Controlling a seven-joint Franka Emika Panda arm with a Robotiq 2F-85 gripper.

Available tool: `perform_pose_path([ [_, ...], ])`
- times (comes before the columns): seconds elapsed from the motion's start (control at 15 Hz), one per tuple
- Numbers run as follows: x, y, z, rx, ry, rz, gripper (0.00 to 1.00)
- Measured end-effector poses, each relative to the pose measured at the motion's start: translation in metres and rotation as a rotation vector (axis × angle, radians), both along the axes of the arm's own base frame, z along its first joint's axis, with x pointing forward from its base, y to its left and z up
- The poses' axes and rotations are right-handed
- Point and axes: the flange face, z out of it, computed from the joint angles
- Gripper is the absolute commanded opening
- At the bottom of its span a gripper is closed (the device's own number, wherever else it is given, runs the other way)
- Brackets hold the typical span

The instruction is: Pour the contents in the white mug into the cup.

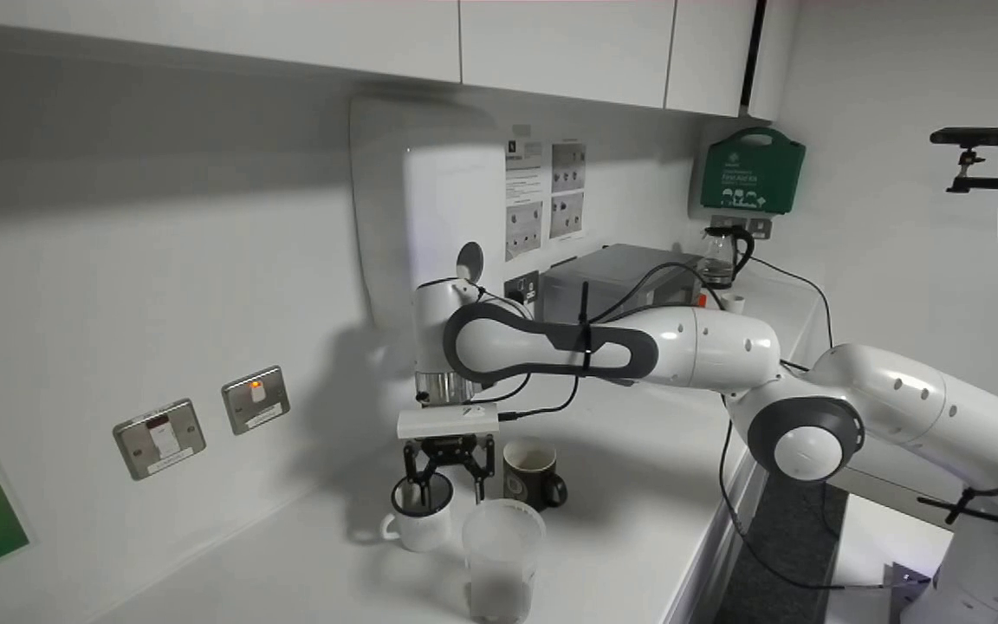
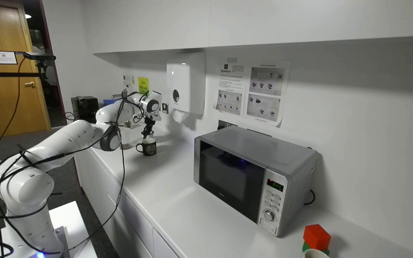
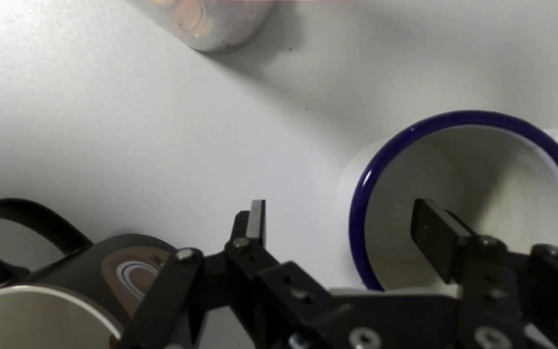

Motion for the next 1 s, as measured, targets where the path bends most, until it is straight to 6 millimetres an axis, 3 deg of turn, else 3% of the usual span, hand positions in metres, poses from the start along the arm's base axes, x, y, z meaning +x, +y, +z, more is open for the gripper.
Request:
perform_pose_path([
  [0.27, -0.006, 0.0, 0.041, 0.01, -0.025, 0.004, 1.0],
  [0.6, -0.03, -0.007, 0.102, -0.027, 0.013, -0.01, 1.0],
  [1.0, -0.052, -0.016, 0.142, -0.072, 0.063, -0.055, 1.0],
])
